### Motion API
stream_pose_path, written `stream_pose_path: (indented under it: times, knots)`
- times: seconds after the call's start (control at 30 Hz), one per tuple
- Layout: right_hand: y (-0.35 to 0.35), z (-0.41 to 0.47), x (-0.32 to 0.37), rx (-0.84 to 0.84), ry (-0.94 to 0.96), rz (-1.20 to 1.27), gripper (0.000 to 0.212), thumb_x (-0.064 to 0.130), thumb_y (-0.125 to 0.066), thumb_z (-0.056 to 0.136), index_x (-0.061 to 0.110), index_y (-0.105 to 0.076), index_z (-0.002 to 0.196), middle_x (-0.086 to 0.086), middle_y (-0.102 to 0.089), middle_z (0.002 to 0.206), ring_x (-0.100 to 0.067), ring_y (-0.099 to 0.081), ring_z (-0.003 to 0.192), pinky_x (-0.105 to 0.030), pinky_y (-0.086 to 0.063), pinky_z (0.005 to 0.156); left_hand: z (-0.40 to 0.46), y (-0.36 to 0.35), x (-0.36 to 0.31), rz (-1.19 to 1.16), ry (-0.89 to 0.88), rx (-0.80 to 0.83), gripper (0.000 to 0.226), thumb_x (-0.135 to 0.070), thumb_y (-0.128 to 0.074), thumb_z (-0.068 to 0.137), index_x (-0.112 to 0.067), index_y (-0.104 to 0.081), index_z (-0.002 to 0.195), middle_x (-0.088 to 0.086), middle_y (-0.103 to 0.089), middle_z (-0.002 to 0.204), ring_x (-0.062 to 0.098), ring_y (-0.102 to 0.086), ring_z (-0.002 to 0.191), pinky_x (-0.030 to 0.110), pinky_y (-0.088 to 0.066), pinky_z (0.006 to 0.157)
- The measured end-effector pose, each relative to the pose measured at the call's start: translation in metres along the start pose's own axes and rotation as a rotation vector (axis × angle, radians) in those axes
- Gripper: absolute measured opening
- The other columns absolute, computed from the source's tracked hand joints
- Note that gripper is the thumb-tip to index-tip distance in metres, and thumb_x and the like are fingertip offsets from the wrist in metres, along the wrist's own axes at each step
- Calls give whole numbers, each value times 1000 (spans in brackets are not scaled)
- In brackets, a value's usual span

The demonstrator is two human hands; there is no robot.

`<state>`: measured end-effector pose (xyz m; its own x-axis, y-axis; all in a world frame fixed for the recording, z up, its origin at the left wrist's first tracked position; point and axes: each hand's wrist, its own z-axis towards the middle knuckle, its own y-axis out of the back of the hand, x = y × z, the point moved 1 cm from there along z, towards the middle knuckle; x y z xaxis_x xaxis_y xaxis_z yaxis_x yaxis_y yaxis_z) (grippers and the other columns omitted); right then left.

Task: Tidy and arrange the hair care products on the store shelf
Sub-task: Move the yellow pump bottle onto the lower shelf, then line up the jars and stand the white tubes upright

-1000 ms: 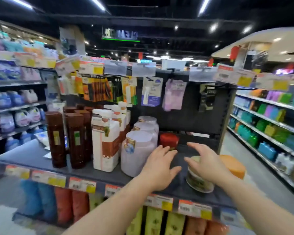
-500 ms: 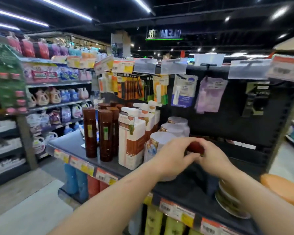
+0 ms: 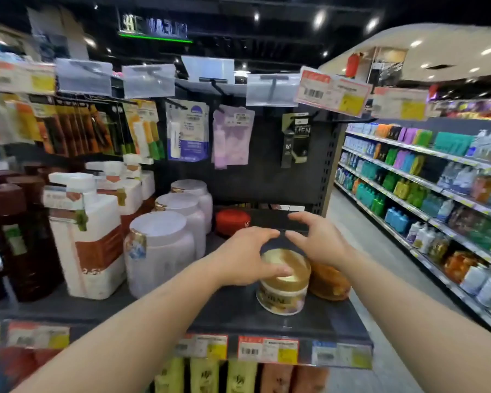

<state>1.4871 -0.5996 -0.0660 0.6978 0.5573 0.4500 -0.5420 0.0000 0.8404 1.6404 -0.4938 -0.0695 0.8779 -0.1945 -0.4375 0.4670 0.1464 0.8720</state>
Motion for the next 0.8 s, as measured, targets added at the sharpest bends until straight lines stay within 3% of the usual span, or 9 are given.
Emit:
stream_pose_path:
  times: [0.17, 0.3, 0.4, 0.5, 0.67, 0.8]
  knots:
    - [17, -12, -37, 12, -140, 13, 46, 34, -61, 91, 23, -51, 135, 1, -53, 139, -18, -48, 128, -32, -38, 104, 29, -29, -12, 53, -8, 198, 108, -69, -72, 63, -24, -25, 150, -1, -31, 154, 19, -29, 141, 39, -29, 115]
    - [21, -15, -54, 91, -272, 21, 60, 46, -64, 86, 24, -45, 139, -3, -50, 142, -24, -50, 126, -37, -43, 102, 35, -30, -8, 175, 7, 242, 107, -68, -72, 63, -23, -26, 149, 3, -38, 148, 24, -37, 135, 39, -36, 109]
    - [20, -13, -54, 252, -351, 30, 77, 56, -65, 81, 25, -36, 145, -6, -42, 147, -28, -46, 129, -41, -42, 105, 33, -11, -3, 361, 53, 312, 103, -73, -66, 66, -27, -26, 149, 5, -40, 145, 27, -43, 130, 40, -38, 106]
    - [16, -9, -46, 380, -286, -59, 87, 60, -69, 75, 29, -31, 147, -4, -37, 151, -27, -40, 134, -39, -38, 108, 27, 12, 7, 518, 146, 385, 93, -77, -61, 67, -33, -33, 144, 1, -44, 140, 26, -42, 127, 41, -29, 107]
    - [3, -1, -20, 542, -151, -61, 94, 57, -75, 70, 37, -25, 148, -2, -33, 152, -23, -38, 136, -39, -36, 110, 19, 36, 27, 540, 276, 485, 98, -76, -68, 59, -32, -37, 141, -1, -45, 139, 26, -47, 123, 41, -41, 102]
    - [-12, 3, 5, 613, -12, -127, 98, 57, -75, 70, 38, -21, 149, 2, -32, 152, -21, -38, 135, -37, -36, 110, 17, 40, 37, 546, 288, 515, 102, -82, -65, 54, -36, -36, 140, -3, -44, 142, 26, -44, 127, 46, -35, 107]
